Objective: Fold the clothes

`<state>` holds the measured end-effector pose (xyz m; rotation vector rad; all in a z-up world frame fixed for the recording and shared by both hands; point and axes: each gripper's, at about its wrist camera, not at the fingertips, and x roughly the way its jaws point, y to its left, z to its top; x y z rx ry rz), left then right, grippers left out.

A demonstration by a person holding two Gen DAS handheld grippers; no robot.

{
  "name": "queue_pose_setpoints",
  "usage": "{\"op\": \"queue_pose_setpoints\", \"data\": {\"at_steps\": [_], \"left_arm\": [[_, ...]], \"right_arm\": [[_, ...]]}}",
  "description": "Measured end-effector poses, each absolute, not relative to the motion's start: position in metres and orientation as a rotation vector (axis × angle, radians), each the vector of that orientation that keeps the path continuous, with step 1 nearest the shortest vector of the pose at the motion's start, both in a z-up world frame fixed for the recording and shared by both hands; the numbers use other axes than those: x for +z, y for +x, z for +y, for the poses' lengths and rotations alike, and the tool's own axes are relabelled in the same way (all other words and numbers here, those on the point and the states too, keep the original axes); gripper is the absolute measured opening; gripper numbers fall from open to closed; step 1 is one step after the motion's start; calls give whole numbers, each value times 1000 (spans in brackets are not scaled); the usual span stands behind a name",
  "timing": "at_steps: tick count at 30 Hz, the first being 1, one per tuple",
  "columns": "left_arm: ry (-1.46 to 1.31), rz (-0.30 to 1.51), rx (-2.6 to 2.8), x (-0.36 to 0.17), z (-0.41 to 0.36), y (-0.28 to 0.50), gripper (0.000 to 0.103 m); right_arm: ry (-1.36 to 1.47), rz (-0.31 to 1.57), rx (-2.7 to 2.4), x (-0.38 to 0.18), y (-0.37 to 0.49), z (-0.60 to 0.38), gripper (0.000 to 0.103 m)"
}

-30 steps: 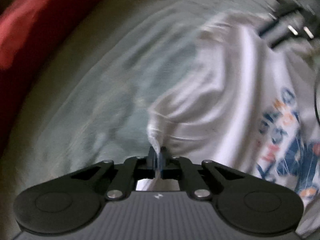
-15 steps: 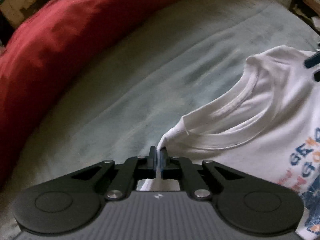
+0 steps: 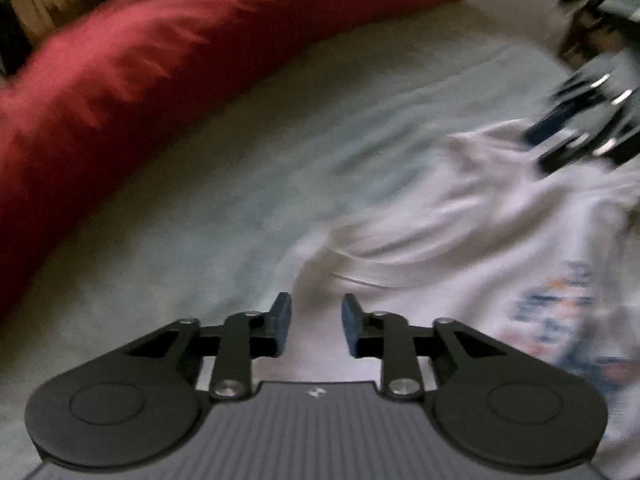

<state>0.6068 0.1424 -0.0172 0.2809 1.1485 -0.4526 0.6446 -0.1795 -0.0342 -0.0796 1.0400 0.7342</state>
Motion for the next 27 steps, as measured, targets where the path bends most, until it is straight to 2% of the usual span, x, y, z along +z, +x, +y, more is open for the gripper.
{"op": "queue_pose_setpoints", "data": {"at_steps": [2,6,8,11,15,19,23,25,27], "left_arm": [[225,1197,-519,-33,135,601,34],[307,1191,-472,-67,129,595,38],[255,1155,-443,-68,135,602,39],[236,1136,-387,-62,136,600,39],[259,1115,-344,-48,133,579,36],[210,1095,-335,-36,134,534,44],[148,1057,-293,-16,136,481,47],[107,1047,-266,-8,137,453,57],[48,1058,-239,-6,137,427,61]], "right_arm": [[-101,1093,736,-46,646,-168,43],[-137,1023,590,-72,661,-160,40],[-112,982,543,-76,671,-158,40],[-130,949,492,-76,676,-154,51],[-103,954,507,-58,659,-162,51],[-50,941,573,-30,615,-180,54],[-31,926,603,-1,560,-188,64],[-17,929,615,10,531,-190,70],[-14,943,614,19,502,-190,72]]}}
